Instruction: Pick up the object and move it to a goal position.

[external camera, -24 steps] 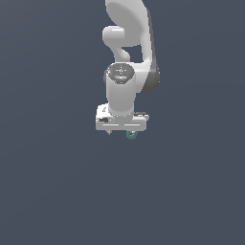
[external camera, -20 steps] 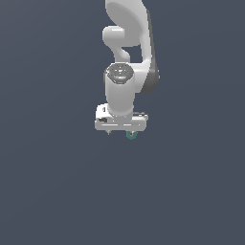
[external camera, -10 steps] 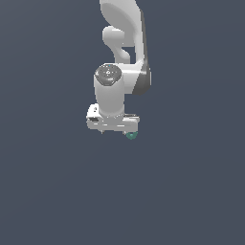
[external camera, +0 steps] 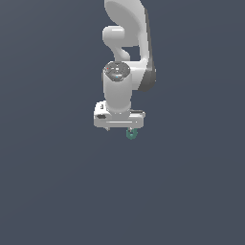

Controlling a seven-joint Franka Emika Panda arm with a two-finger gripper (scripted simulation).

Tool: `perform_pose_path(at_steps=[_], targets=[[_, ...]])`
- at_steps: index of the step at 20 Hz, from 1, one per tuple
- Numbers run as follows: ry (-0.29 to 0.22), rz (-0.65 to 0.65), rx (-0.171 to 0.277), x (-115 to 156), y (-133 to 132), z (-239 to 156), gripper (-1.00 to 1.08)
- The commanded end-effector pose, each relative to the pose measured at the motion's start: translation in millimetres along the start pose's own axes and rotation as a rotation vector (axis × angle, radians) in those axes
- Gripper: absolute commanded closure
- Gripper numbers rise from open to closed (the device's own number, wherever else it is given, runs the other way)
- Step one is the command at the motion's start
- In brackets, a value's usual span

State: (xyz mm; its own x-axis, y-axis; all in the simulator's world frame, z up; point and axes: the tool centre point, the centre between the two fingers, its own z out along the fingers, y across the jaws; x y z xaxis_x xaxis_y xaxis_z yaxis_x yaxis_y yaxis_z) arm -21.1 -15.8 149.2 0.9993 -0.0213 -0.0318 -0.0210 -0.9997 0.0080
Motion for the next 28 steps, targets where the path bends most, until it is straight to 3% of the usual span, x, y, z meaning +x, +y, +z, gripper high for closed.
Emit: perform_pose_path(at_steps=[1, 13, 28], targets=[[0.005, -0.029, 0.002, -9, -11, 1, -0.92], [0.029, -0.169, 0.005, -56, -60, 4, -0.92], [0.032, -0.185, 0.005, -63, -66, 25, -0.92]])
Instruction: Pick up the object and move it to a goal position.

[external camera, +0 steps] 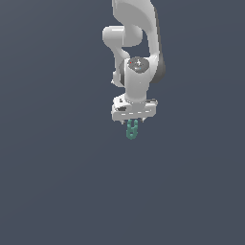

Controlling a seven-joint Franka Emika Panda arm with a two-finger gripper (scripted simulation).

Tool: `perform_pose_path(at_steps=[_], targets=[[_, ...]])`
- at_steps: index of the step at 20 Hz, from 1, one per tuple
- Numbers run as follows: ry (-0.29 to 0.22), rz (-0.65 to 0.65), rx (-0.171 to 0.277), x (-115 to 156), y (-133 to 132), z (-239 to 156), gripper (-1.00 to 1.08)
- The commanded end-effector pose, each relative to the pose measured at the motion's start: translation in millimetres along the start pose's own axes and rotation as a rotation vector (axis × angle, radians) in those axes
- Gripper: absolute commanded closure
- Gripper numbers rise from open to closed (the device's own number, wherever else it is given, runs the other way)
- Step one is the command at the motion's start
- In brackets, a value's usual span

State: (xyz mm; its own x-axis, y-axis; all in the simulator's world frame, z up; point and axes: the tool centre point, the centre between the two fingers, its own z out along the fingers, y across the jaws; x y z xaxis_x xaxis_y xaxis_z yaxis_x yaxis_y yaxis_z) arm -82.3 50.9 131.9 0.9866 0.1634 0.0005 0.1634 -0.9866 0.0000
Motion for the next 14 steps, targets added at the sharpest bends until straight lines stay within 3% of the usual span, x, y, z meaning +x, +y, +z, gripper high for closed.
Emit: perform_pose_path(at_steps=[1, 10, 11, 14], targets=[[-0.001, -0.001, 0.0, -1, 0, 12, -0.92], [-0.001, -0.002, 0.0, -1, -1, 36, -0.92], [-0.001, -0.002, 0.0, -1, -1, 36, 1.08], [-0.001, -0.002, 0.0, -1, -1, 36, 1.08]])
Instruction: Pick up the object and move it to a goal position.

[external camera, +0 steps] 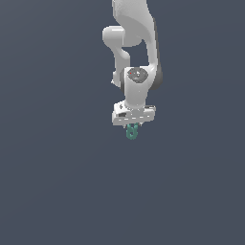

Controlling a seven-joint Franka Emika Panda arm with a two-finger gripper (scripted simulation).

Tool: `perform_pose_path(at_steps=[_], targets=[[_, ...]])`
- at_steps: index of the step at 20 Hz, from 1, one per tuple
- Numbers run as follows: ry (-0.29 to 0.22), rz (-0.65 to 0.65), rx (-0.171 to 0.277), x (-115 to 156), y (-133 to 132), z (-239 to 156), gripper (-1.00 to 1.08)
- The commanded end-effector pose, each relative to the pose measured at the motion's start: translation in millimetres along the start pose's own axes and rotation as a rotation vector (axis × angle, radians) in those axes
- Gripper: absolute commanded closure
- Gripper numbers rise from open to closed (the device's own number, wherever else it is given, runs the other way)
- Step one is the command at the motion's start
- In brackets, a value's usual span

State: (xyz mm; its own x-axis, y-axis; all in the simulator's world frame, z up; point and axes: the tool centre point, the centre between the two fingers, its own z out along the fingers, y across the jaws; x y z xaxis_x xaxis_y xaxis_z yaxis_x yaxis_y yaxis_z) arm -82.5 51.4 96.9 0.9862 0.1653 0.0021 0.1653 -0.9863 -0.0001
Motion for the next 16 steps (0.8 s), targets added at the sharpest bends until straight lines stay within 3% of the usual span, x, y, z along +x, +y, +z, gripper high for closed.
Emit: perform_pose_path(at_steps=[1, 10, 16], targets=[[-0.002, 0.0, 0.0, -1, 0, 1, 1.08], [0.0, 0.0, 0.0, -1, 2, -2, 1.08], [0.0, 0.0, 0.0, -8, 17, -17, 1.08]])
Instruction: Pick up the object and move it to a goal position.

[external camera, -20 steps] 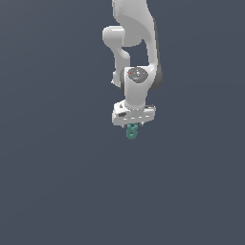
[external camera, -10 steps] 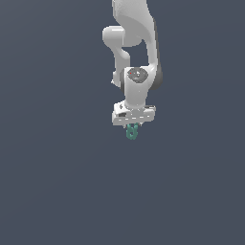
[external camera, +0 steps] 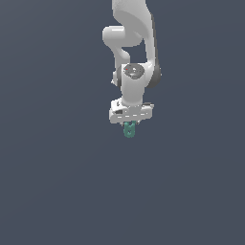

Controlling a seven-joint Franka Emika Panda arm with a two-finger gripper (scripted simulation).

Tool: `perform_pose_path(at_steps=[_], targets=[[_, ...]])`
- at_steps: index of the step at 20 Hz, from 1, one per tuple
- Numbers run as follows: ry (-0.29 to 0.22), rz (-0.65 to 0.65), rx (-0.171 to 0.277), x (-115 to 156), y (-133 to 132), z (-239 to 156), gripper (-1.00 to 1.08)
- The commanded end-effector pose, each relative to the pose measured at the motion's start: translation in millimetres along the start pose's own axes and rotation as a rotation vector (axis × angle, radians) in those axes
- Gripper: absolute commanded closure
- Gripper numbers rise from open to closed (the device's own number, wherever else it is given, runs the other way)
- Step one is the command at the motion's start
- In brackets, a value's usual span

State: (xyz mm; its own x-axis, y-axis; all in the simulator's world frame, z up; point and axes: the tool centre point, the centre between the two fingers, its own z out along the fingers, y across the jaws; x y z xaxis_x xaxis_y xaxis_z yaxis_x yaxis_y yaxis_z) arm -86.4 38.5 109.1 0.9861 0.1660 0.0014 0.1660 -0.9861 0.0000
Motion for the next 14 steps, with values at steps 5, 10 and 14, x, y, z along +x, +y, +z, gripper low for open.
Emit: perform_pose_path(at_steps=[5, 10, 14], targets=[[0.001, 0.001, 0.001, -14, 31, -31, 1.08], [0.001, 0.001, 0.003, -30, 68, -68, 1.08], [0.001, 0.001, 0.004, -45, 103, -104, 1.08]])
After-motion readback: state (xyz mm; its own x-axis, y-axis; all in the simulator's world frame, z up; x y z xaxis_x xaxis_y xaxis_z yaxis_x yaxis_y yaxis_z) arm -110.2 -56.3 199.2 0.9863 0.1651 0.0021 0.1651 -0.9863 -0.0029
